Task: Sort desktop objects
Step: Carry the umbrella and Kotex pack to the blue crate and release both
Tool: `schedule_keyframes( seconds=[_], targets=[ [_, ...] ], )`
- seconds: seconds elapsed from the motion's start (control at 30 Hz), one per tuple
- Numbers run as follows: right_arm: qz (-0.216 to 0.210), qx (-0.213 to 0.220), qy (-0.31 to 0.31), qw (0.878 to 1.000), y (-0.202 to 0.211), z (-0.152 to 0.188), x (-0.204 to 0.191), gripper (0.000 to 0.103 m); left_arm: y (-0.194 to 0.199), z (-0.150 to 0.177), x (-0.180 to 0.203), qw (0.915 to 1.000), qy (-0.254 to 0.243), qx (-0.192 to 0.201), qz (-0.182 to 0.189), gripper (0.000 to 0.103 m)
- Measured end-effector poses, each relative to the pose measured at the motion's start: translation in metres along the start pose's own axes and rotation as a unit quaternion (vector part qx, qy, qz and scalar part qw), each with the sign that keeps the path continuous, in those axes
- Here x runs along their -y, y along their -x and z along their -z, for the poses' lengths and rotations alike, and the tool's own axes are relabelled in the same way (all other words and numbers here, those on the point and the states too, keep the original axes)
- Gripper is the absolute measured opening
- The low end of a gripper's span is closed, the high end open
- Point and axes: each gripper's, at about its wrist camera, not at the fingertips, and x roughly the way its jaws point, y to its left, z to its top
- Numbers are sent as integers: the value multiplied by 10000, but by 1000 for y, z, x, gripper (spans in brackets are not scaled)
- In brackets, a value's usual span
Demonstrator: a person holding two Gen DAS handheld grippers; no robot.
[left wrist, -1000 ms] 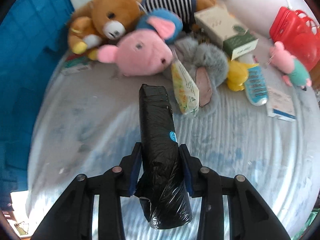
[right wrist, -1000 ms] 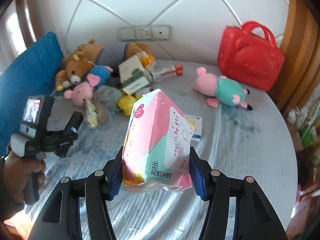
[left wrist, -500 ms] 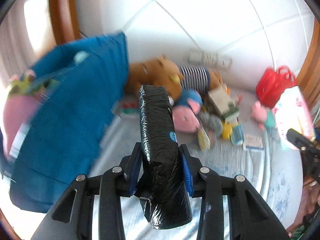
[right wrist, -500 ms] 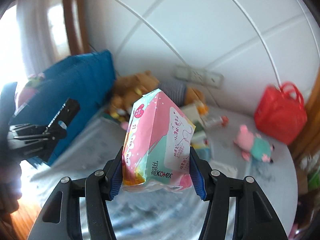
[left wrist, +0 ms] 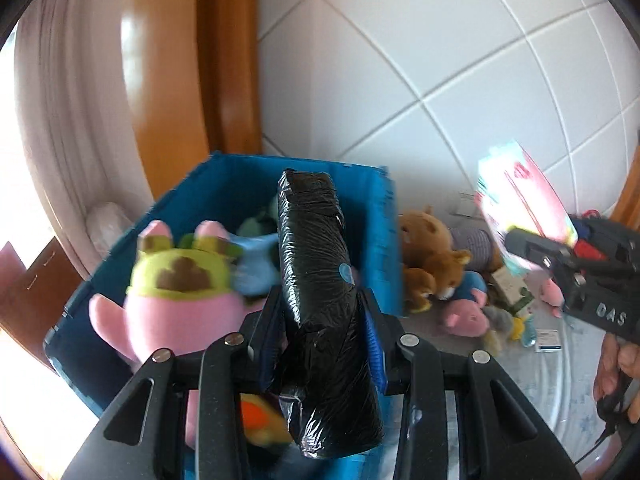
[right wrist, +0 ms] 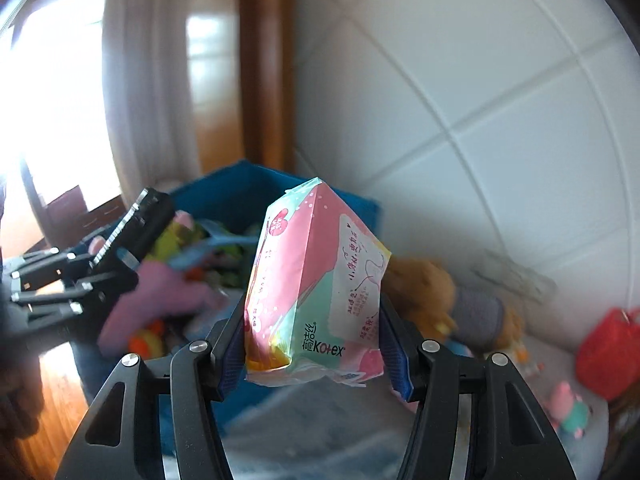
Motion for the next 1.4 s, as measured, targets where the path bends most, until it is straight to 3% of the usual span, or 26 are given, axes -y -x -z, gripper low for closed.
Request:
schedule_keyframes(
  seconds=[0.2,0.27,0.3,0.33,0.37,0.4,0.43,0.6,0.87,1.2,1.4],
  targets=[
    [-143,-38,175,9997,-54,-62,-67,57,-12,-12,-53,9997,90,50,237,37],
    [-93,-34,204,9997,-73,-82,-82,57,-15,-16,-64,9994,126,134,279,60],
    [-33,-19,220,9998,-79,-91,-88,59,-15,-18,-71,9992,170,195,299,99],
    [57,20,224,9997,-83,-97,-91,67,-15,-19,-77,9990,211,240,309,103],
    [156,74,218,9996,-90,-103,-94,88,-14,-19,-83,9989,248,270,309,103],
    [254,129,212,9994,-96,-108,-97,98,-12,-19,-88,9987,285,300,308,103],
    [300,154,199,9992,-99,-110,-99,101,-11,-20,-93,9985,322,330,308,103],
    [254,44,153,9996,-102,-100,-106,101,-16,-11,-111,9988,370,211,252,103],
    [254,-75,-45,9996,-85,-78,-98,101,-11,-4,-100,9986,255,239,388,103],
    [184,-114,-316,9993,-44,-38,-84,101,8,3,-58,9982,64,266,531,103],
    [342,-76,-639,9973,-8,-3,-49,101,12,9,-8,9967,-211,215,751,103]
  ],
)
